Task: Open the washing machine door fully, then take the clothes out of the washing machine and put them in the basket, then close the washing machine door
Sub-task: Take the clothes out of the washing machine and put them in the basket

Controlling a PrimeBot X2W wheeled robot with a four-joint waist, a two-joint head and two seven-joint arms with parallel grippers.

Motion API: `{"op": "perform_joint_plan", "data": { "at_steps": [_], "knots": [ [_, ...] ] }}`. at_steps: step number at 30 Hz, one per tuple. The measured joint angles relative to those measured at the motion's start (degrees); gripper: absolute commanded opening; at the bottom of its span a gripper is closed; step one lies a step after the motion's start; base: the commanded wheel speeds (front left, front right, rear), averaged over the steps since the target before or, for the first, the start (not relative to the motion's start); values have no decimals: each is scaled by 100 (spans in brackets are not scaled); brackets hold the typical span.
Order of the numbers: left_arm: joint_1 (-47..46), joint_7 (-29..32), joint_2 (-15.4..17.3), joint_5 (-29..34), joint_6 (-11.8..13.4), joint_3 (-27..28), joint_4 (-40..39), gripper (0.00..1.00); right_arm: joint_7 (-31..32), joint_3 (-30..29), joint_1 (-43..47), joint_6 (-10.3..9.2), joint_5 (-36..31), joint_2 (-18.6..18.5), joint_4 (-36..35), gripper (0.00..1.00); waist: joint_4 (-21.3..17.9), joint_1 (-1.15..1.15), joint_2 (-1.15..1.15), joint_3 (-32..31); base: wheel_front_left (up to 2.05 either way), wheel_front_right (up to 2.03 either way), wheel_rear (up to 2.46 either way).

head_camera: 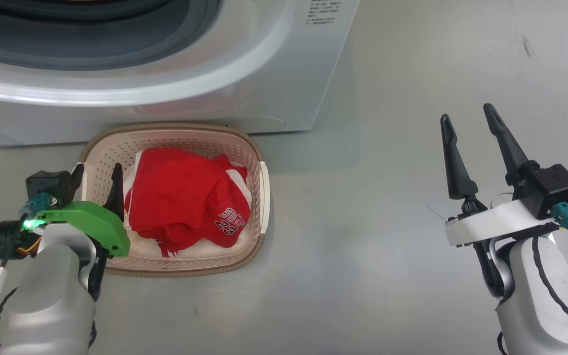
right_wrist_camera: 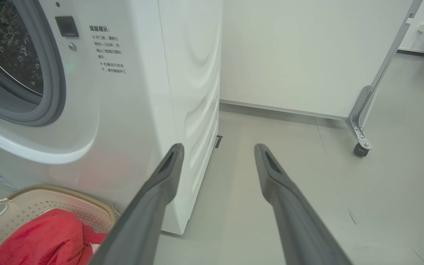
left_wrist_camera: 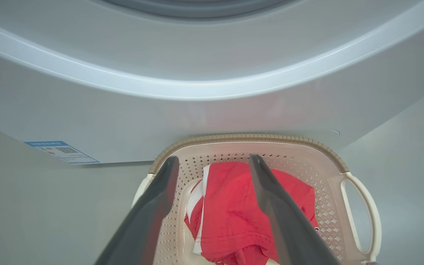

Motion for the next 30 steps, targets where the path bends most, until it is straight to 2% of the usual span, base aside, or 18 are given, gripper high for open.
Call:
{"op": "perform_joint_plan", "data": {
  "at_steps": [7,15,30],
  "knots": [
    [299,-18,-14,-9,-23,-46,-456,100,1,-46,306,1,10,19,159,100,242,0,0,-643,0,0,0],
    [644,-18,-5,-23,-24,86,-1511,100,1,-35,561,7,35,48,261,100,420,0,0,-1207,0,0,0],
    [2085,-18,-51,-234,-25,172,-3080,100,1,69,1011,5,165,127,318,100,603,0,0,-2092,0,0,0]
  ]
}}
